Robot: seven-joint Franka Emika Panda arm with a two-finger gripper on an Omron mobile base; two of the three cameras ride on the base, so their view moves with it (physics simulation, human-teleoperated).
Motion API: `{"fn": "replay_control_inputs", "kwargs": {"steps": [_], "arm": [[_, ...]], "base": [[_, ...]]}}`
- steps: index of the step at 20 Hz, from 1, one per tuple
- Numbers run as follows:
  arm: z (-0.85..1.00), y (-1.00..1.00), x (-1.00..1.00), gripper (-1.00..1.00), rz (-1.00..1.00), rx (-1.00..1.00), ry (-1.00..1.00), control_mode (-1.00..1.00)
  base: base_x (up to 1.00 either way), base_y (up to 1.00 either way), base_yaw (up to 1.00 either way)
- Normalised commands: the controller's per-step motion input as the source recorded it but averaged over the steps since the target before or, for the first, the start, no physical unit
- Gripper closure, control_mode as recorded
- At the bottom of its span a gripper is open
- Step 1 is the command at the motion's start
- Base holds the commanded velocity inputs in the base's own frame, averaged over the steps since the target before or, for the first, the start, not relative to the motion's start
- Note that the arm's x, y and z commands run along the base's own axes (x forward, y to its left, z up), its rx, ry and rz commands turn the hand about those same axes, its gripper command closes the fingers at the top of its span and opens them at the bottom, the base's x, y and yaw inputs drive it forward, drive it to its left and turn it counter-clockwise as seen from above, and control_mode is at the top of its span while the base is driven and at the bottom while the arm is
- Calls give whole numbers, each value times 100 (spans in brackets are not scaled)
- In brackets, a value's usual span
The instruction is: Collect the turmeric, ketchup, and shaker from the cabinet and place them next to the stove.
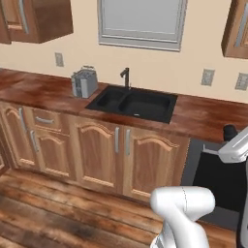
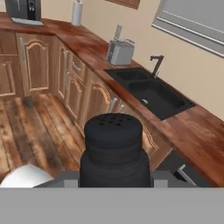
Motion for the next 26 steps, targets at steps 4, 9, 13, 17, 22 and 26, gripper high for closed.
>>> {"fn": "replay_control_inputs", "kwargs": {"steps": [4,9,13,17,22,26], "arm": [[0,0,0,100,0,0,0,100],[0,0,0,100,0,0,0,100],[0,0,0,100,0,0,0,100],[0,0,0,100,0,0,0,100],[0,0,0,100,0,0,0,100],[0,0,0,100,0,0,0,100]], "base": [[14,-58,-25],[15,-71,-18],[16,-76,-15],[18,-74,-14],[29,-66,-13],[40,-65,-11]]}}
